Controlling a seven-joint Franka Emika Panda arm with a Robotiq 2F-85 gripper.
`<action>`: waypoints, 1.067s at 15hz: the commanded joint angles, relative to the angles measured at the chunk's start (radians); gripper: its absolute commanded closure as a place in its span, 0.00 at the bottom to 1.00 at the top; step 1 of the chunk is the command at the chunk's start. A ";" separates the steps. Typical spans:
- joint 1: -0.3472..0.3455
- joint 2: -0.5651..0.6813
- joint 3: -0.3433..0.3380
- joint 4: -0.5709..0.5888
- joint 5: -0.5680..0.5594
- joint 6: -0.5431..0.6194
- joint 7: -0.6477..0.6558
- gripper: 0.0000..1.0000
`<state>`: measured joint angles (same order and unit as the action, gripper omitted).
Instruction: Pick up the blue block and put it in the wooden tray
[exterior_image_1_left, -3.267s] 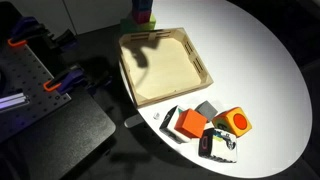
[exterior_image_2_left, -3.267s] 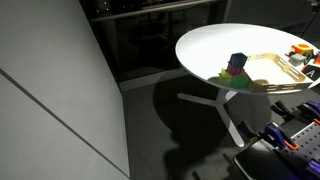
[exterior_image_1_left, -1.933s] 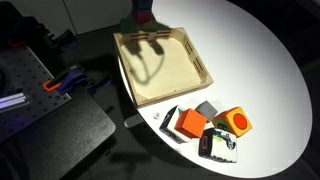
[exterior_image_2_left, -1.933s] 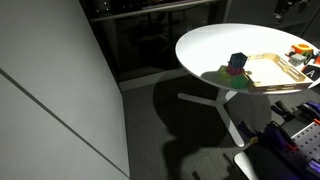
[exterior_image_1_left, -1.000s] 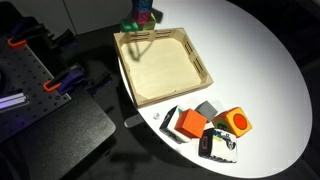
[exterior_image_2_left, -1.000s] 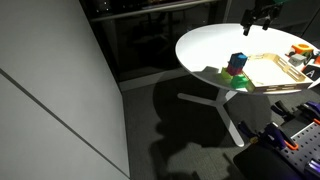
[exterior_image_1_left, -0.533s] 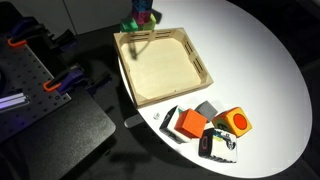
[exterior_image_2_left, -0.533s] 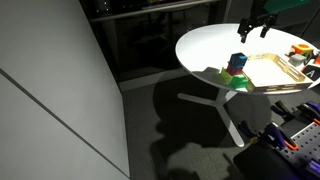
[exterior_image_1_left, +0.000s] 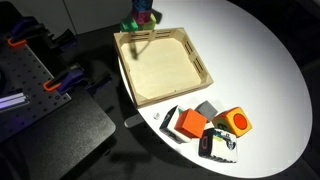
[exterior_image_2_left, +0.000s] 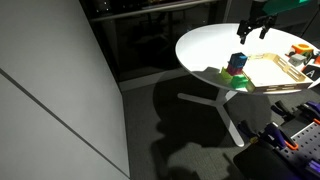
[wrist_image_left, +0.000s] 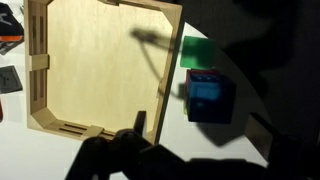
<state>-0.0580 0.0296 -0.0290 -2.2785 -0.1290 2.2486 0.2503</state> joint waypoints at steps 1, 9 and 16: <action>0.009 0.044 -0.006 0.013 -0.006 0.045 -0.013 0.00; 0.032 0.126 0.000 0.022 0.008 0.174 -0.052 0.00; 0.060 0.169 0.002 0.025 0.008 0.195 -0.043 0.00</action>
<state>-0.0067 0.1791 -0.0225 -2.2747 -0.1295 2.4458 0.2219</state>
